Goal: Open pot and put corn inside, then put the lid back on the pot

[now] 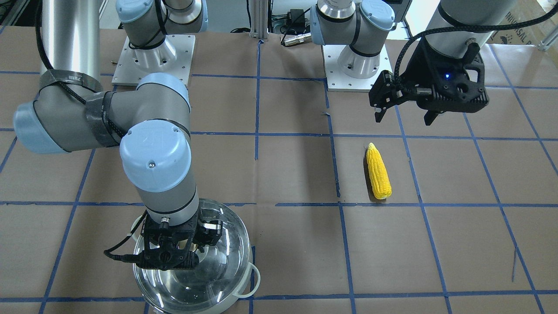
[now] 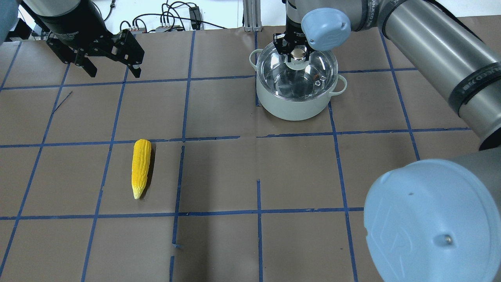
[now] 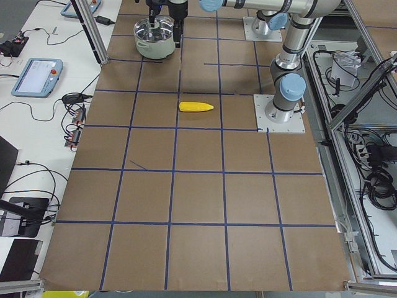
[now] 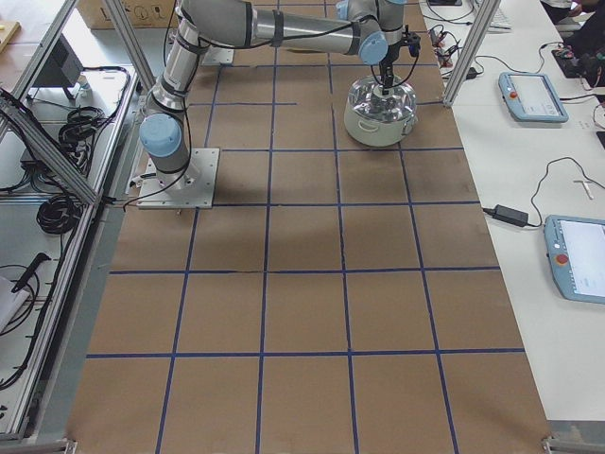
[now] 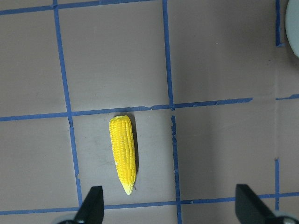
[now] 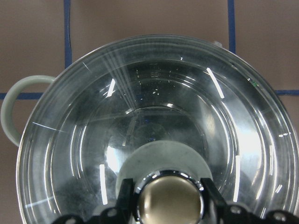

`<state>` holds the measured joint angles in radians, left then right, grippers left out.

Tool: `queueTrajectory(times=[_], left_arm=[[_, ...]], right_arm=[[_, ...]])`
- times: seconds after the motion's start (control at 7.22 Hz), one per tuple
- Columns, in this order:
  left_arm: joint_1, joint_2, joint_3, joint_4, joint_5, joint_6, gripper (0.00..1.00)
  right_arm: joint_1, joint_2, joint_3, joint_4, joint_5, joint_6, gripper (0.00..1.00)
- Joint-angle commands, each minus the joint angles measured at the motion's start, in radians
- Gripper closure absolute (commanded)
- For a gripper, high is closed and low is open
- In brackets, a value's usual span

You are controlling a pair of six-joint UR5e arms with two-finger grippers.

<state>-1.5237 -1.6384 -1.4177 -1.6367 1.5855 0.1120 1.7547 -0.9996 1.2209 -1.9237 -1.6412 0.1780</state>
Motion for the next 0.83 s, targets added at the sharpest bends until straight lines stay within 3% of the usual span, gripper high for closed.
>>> queueTrajectory(times=[0.0,0.28,0.69], left_arm=[[-0.001,0.0,-0.001,0.0,-0.001,-0.002,0.0],[0.0,-0.001,-0.006,0.0,0.001,-0.003,0.0],[0.002,-0.017,-0.015,0.0,0.002,0.001,0.0]], right_arm=[[0.005,-0.001,-0.014,0.0,0.004,0.0,0.88],[0.0,-0.004,-0.035,0.017,0.006,-0.002,0.92],[-0.032,-0.066,-0.081,0.143,0.0,-0.09,0.91]])
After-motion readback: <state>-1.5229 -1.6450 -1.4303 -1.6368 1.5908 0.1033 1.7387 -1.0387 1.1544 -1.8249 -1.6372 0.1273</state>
